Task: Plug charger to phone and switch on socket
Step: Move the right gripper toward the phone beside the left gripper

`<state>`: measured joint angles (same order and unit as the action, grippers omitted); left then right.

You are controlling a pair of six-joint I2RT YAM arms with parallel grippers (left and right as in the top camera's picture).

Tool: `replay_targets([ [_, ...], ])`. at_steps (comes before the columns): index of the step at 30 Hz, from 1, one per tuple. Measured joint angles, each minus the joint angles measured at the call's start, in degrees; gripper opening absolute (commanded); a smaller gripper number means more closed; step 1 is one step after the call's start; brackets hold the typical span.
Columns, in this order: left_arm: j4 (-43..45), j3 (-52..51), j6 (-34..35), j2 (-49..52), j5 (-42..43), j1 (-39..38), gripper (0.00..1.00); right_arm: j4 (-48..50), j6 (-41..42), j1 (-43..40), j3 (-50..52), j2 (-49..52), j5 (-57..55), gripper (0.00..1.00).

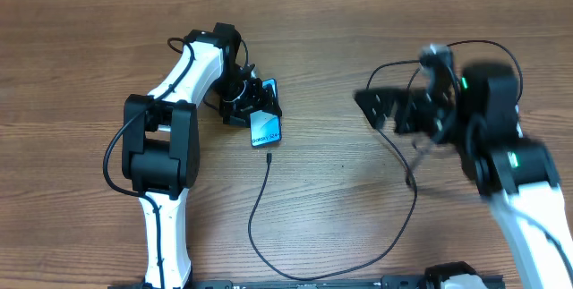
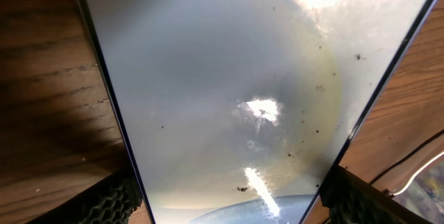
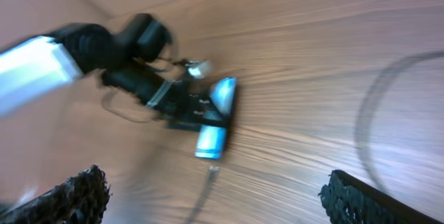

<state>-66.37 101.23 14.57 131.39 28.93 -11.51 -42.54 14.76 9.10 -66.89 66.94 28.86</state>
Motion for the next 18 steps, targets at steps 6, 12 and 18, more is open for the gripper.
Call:
replay_targets([
  [6,0.2,0.0,0.0,0.0,0.2,0.0,0.79,0.1,0.4,1.5,-1.6,15.3,11.1,0.84],
  [12,0.2,0.0,0.0,0.0,0.5,0.0,0.79,4.5,0.4,8.8,-1.6,28.1,12.2,0.86],
  [18,0.2,0.0,0.0,0.1,0.8,0.0,0.84,13.9,2.2,14.1,-1.6,38.5,10.6,0.85],
])
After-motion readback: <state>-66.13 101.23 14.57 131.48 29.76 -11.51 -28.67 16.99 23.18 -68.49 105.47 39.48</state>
